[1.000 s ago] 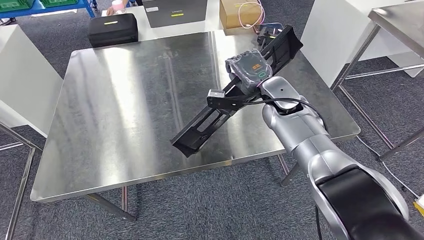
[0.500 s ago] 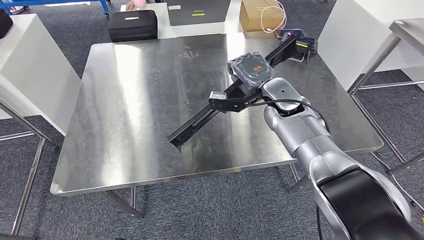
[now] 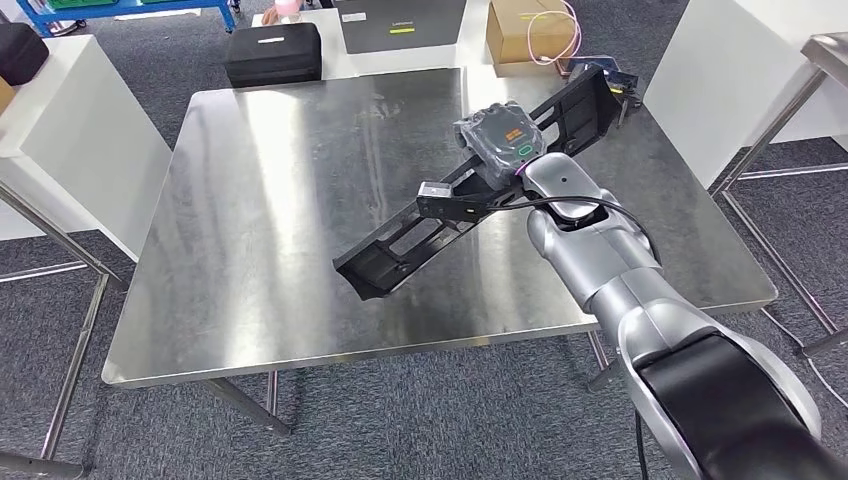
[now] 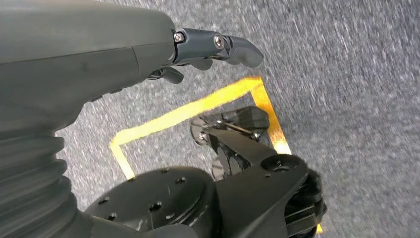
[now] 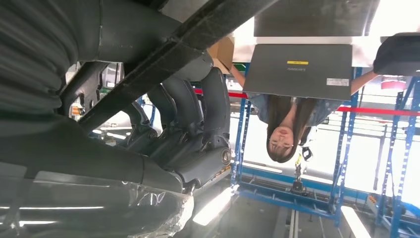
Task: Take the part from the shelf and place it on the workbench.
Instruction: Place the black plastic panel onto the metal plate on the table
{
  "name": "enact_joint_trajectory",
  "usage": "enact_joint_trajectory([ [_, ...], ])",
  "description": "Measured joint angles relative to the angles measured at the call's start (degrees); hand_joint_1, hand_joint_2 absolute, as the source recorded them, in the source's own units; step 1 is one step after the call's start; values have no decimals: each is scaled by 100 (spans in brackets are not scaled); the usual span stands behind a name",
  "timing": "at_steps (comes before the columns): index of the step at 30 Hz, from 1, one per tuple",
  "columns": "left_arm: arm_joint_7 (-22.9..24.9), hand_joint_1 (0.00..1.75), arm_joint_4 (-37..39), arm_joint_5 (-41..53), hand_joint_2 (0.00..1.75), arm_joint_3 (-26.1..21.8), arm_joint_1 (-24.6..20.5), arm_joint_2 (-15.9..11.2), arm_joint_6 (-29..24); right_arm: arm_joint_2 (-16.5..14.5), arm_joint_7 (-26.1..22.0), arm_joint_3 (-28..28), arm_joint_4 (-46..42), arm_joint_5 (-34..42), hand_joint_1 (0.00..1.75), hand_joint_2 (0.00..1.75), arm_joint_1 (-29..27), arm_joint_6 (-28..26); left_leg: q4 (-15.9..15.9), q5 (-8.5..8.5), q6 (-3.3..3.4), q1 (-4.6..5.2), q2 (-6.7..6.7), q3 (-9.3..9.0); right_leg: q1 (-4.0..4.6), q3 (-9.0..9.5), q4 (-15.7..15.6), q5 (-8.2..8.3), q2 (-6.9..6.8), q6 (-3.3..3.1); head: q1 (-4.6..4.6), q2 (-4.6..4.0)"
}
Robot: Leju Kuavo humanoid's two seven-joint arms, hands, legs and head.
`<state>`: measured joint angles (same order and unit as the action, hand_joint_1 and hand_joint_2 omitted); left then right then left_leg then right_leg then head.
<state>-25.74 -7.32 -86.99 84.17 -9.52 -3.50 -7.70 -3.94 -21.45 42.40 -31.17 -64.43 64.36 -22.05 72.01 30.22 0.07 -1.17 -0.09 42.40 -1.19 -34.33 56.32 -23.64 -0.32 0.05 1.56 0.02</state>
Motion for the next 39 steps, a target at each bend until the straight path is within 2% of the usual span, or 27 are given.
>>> enact_joint_trajectory([
  [2,7,0,0,-3,175,0,-6,-2,-1,-1,3,8,0,-7,152,175,3,3,-797,-383,13,-8,83,-391,7,14,1,-10,-11,17,1,1],
  [4,13,0,0,-8,175,0,-18,-4,0,7,25,11,0,-11,152,175,14,16,-1381,-567,57,22,146,-683,41,16,7,-27,-32,55,-4,2],
  [6,10,0,0,-15,175,0,-22,-4,3,20,75,10,0,-30,152,175,23,51,-1460,-563,119,63,114,-711,58,19,-3,-33,-70,113,-8,0],
  [8,-33,0,0,-36,175,0,-20,0,4,49,152,-3,1,-66,152,175,38,78,-1502,-599,204,59,72,-736,54,-4,48,-77,-84,174,-13,0],
  [9,-77,0,0,-45,175,0,-22,4,1,73,189,-15,4,-84,152,175,58,80,-1525,-620,251,53,54,-749,53,-72,197,-162,-72,178,-16,0],
  [10,-128,0,0,-54,175,0,-26,8,-5,104,221,-29,11,-101,152,175,79,80,-1542,-636,288,45,36,-760,52,-204,478,-301,-52,164,-20,0],
  [12,-228,0,0,-67,175,0,-30,10,-14,184,298,-54,55,-153,152,175,112,80,-1540,-636,324,54,-11,-758,44,-595,1315,-638,-19,124,-25,0],
  [13,-269,0,0,-76,175,0,-28,10,-9,230,361,-66,95,-182,152,175,118,82,-1539,-635,327,57,-41,-758,44,-767,1662,-746,-9,130,-27,0],
  [14,-310,0,0,-85,175,0,-24,9,8,277,454,-85,146,-209,152,175,127,92,-1538,-635,328,59,-71,-760,45,-852,1823,-770,-1,155,-32,0],
  [15,-346,0,0,-90,175,0,-21,10,29,323,553,-112,203,-227,152,175,144,105,-1535,-634,327,62,-100,-764,46,-819,1735,-699,4,194,-36,1],
  [17,-404,0,0,-94,175,0,-19,12,68,408,691,-186,305,-242,152,175,217,130,-1530,-627,316,66,-147,-775,45,-453,954,-372,10,267,-44,1],
  [19,-432,0,0,-94,175,0,-20,12,83,465,718,-240,385,-244,152,175,309,139,-1494,-598,294,101,-170,-760,34,-90,204,-101,15,269,-44,0],
  [20,-439,0,0,-94,175,0,-18,10,86,481,718,-254,420,-246,152,175,337,146,-1477,-586,301,115,-175,-749,30,-13,44,-47,18,254,-38,1],
  [23,-445,0,0,-94,175,0,-5,7,86,506,720,-270,503,-252,152,175,360,163,-1471,-578,335,115,-164,-746,38,4,5,-26,37,232,-20,2],
  [30,-446,0,0,-94,175,1,-7,8,86,516,720,-290,574,-255,152,175,368,164,-1491,-580,329,100,-138,-762,59,1,7,-28,63,225,-17,2],
  [35,-535,0,0,-152,175,1,-10,9,16,555,993,-356,702,-355,152,175,411,192,-1504,-579,228,77,-124,-768,83,-7,15,-34,73,208,-21,0],
  [39,-385,0,0,-246,175,-2,-5,9,-101,657,1227,-475,845,-442,152,175,486,328,-1503,-579,220,88,-125,-761,81,-5,15,-34,70,207,-24,1],
])
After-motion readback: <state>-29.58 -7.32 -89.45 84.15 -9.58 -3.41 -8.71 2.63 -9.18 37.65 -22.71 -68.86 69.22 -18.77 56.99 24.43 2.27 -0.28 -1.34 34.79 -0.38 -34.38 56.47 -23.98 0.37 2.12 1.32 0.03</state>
